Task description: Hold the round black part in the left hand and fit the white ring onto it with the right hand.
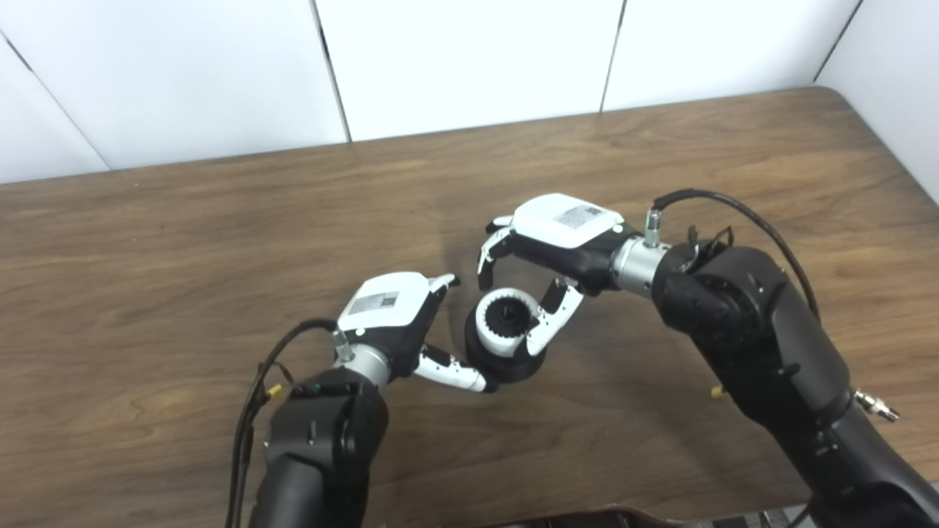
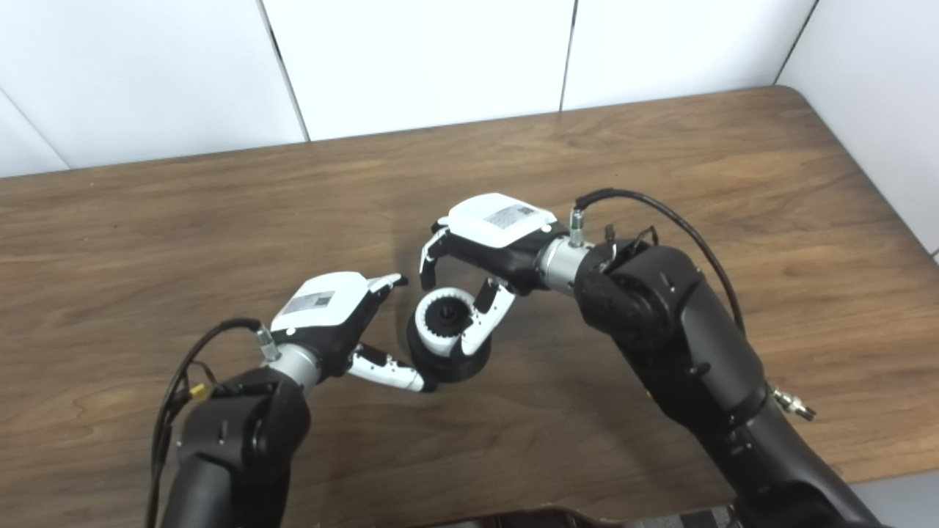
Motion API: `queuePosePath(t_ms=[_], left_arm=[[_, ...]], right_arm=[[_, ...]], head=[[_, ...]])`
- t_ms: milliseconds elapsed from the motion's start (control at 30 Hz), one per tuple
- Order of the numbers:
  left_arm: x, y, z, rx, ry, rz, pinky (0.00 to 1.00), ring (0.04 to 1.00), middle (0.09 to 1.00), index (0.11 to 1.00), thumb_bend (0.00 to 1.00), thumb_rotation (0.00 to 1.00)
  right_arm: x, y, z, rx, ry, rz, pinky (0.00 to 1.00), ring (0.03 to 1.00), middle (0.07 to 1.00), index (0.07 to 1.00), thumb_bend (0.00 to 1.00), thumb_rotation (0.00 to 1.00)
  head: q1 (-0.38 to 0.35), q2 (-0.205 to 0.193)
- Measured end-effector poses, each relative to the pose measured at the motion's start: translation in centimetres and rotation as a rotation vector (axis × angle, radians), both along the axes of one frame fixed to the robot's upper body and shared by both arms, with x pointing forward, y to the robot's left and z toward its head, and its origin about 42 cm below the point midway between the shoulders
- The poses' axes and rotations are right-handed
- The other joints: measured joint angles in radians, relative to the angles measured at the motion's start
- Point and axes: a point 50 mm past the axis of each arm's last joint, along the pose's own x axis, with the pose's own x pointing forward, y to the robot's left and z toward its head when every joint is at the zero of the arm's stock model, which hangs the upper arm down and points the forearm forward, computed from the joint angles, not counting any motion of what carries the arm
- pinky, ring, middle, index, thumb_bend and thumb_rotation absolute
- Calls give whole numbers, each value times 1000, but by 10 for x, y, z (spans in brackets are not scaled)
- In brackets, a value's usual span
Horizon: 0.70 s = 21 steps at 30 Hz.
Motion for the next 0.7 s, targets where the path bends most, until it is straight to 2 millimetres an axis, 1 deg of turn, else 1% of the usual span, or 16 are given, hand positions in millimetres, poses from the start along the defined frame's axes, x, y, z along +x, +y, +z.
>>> queuePosePath(t_ms=[100,200,300,400,467,533,567,633,667,700], left_arm=[[1,2,3,13,29,-5,1000,967,956,967,1000,506],[1,6,5,16,47,-2,1000,973,960,981,1000,507],[2,9,7,6,52,14,1000,968,954,970,1000,486],[3,13,8,-5,57,28,1000,968,960,966,1000,513],[3,15,9,-7,60,37,1000,965,955,968,1000,527],[4,18,11,-12,67,47,1000,967,954,972,1000,518],[5,20,12,-20,71,59,1000,966,952,970,1000,515],[4,27,17,-48,67,96,956,952,947,963,1000,544],[4,32,17,-58,65,116,927,945,946,961,987,573],[4,39,17,-71,66,138,905,944,946,959,935,561]], right_arm=[[3,-3,7,23,-5,-15,768,912,802,657,1000,471],[4,-5,11,45,0,-29,783,916,827,684,1000,478],[3,-5,17,64,2,-40,786,919,842,709,1000,483],[4,-7,22,84,12,-50,781,911,840,729,1000,480],[4,-9,24,92,12,-56,775,891,832,740,1000,490],[4,-14,26,100,19,-62,783,851,819,755,1000,483],[4,-18,27,111,25,-71,786,860,824,795,988,496],[1,-23,30,148,45,-105,764,855,829,843,905,538],[0,-26,32,168,55,-119,750,846,832,864,860,566],[-2,-29,34,179,64,-131,738,837,838,881,824,592]], head=[[0,-2],[2,-2],[3,-5],[6,-8],[11,-11],[14,-11],[18,-11],[20,-11],[20,-14],[20,-14]])
